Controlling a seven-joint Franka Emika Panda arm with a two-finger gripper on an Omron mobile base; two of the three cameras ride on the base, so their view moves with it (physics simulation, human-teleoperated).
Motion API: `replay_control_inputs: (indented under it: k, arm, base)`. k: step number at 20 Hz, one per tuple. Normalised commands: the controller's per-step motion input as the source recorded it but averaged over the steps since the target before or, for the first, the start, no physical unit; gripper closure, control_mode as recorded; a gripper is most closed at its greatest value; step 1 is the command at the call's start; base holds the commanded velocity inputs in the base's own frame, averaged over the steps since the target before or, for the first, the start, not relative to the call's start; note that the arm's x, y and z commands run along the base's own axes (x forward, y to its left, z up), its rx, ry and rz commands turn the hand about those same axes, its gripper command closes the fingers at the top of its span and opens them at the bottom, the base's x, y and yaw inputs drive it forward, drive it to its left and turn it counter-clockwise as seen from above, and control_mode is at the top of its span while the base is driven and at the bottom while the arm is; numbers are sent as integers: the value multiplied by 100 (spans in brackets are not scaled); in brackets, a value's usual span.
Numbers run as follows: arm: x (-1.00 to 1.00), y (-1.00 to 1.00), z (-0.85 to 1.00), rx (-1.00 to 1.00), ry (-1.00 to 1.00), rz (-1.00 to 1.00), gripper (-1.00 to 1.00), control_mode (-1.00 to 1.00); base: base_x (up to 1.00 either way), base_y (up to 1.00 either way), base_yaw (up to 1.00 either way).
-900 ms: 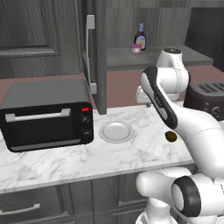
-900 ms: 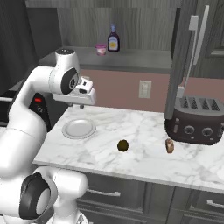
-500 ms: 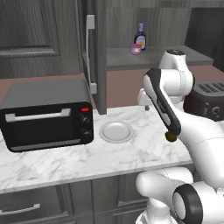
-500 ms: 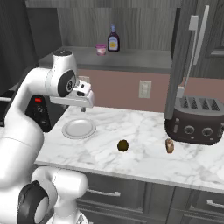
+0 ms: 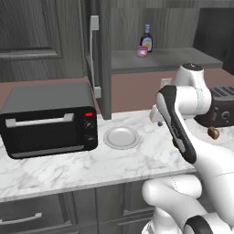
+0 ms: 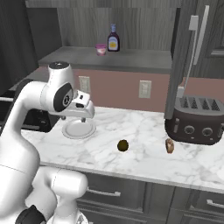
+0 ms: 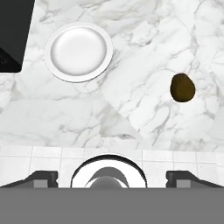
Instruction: Pick the avocado and bread from the counter and place them on the plate. Then pick the jam from the cabinet and place it next to the plate. Lastly close the cabinet door.
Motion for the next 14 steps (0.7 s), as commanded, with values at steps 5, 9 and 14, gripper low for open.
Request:
replay_control_inputs:
  k: [5, 9, 14]
  arm:
    - [-5, -29, -22, -4, 0, 2, -100, -100]
    - [0, -38, -16, 0, 0, 0, -100, -100]
    - [0, -36, -24, 0, 0, 0, -100, -100]
  base:
    - [0, 0, 0]
    - [0, 0, 0]
    - [0, 0, 0]
